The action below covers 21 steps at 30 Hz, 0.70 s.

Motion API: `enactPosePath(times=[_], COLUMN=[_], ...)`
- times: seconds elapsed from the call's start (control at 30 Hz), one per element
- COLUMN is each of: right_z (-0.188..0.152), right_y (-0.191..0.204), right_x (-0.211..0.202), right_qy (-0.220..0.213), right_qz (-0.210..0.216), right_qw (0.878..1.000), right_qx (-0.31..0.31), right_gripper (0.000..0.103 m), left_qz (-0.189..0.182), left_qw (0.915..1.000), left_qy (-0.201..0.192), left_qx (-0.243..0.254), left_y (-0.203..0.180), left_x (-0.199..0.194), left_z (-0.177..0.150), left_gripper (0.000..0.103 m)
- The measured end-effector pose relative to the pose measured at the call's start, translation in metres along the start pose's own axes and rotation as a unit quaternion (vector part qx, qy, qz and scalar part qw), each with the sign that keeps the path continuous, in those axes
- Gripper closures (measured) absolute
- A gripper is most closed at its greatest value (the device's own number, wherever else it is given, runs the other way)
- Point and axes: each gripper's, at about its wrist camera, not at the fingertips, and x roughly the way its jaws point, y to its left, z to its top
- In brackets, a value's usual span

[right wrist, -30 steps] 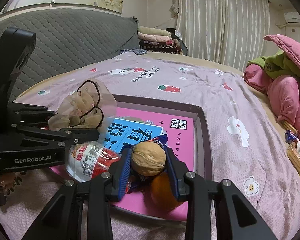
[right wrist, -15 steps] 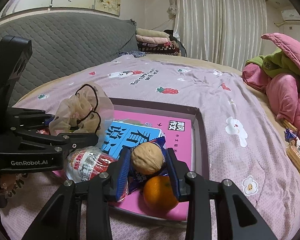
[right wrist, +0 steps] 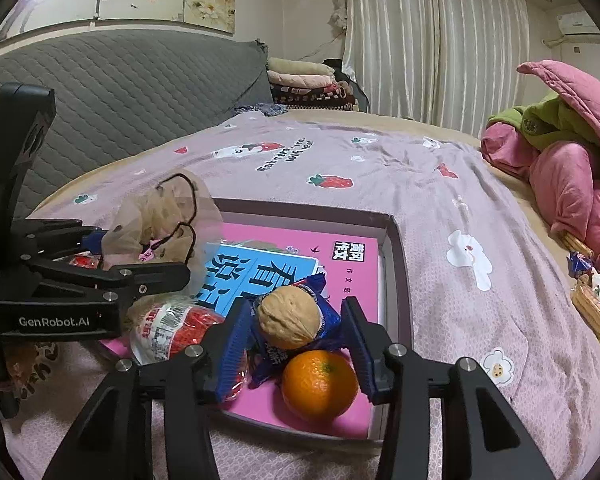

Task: Organize objects
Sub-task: 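Open the left tool to drop the mesh bag onto the workbook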

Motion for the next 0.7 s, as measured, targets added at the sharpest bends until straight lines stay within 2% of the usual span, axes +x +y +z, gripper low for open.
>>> enactPosePath(times=[0.13,0.4,0.5,0.7], right_z=[0.0,0.0,0.0,0.002], right_y=[0.001,0.002,0.003,0.004], right_x=[-0.001,-0.003,-0.004,-0.004], right_qy=[0.0,0.0,-0.002,-0.003], right_qz=[-0.004,-0.008,-0.009,-0.016], right_qw=[1.0,1.0,1.0,1.0], right_qx=[-0.005,-0.004,-0.005,-0.011], right_gripper=[0.048,0.046,0.039,0.037], left_qz=[-0.003,-0.005,-0.007,-0.008], left_qw=[1.0,0.9999,0.9999,0.9996], left_qy=[-0.005,-0.009,-0.013,-0.02], left_qx=[-0.002,-0.007,-0.01,-0.016], left_y=[0.001,0.003,0.004,0.007], left_x=[-0.006,-0.013,-0.015,-0.023], left_z=[0.002,0.003,0.003,0.004], left_gripper=[0.04,0.037,0.034,0.032])
